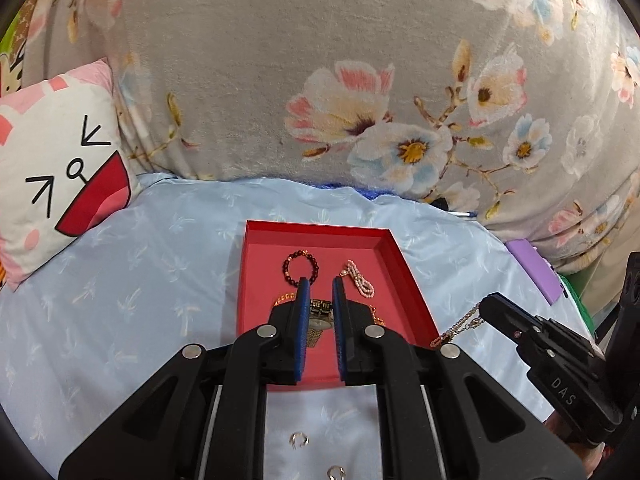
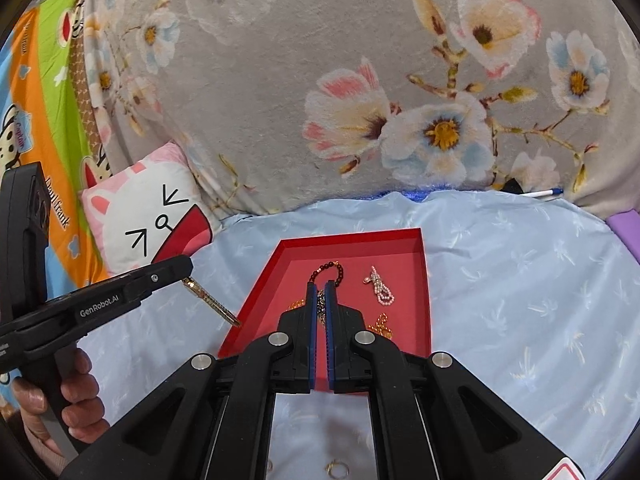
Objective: Organize jewelry
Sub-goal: 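Carry the watch and clover chain into the red box and open both grippers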
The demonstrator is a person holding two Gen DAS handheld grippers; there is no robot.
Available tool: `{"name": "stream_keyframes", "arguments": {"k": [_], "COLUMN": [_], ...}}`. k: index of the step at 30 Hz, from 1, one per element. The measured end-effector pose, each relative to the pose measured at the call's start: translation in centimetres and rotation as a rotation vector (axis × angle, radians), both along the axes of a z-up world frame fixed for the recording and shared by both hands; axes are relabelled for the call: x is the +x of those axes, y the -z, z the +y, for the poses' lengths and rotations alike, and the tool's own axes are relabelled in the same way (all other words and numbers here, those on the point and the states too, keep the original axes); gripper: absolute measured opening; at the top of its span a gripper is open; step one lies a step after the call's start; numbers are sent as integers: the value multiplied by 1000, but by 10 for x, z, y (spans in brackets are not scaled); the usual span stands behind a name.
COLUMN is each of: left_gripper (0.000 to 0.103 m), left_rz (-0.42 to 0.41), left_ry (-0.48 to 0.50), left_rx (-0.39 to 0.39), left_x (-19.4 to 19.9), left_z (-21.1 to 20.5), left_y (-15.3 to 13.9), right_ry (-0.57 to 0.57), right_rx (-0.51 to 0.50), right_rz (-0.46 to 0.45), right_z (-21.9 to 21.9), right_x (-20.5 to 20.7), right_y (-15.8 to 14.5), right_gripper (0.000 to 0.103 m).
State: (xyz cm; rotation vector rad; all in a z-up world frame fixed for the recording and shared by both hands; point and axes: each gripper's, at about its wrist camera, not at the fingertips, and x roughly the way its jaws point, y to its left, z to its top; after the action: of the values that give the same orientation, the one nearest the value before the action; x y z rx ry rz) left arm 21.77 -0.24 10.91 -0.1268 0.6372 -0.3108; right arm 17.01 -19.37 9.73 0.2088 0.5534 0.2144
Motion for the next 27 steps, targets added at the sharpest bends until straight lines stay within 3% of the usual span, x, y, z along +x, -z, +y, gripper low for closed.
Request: {"name": "stream_keyframes", "arguments": {"k": [13,22,27], "left_gripper": [10,11,26], "left_rz": [124,132,120], "left_ry": [-13,-49,-69], "left_rx": [19,17,19], "left_x": [48,56,49], "left_z": [-10,-1,5], "left_y": [58,65,63], "right_ry": [-8,21,31], "right_rx": [-7,-8,-12], "right_rz": [119,124,100], "right_z": [6,2,0], "right_x": [45,49,41], "right_y": [58,72,66], "right_gripper": [3,8,11]}}
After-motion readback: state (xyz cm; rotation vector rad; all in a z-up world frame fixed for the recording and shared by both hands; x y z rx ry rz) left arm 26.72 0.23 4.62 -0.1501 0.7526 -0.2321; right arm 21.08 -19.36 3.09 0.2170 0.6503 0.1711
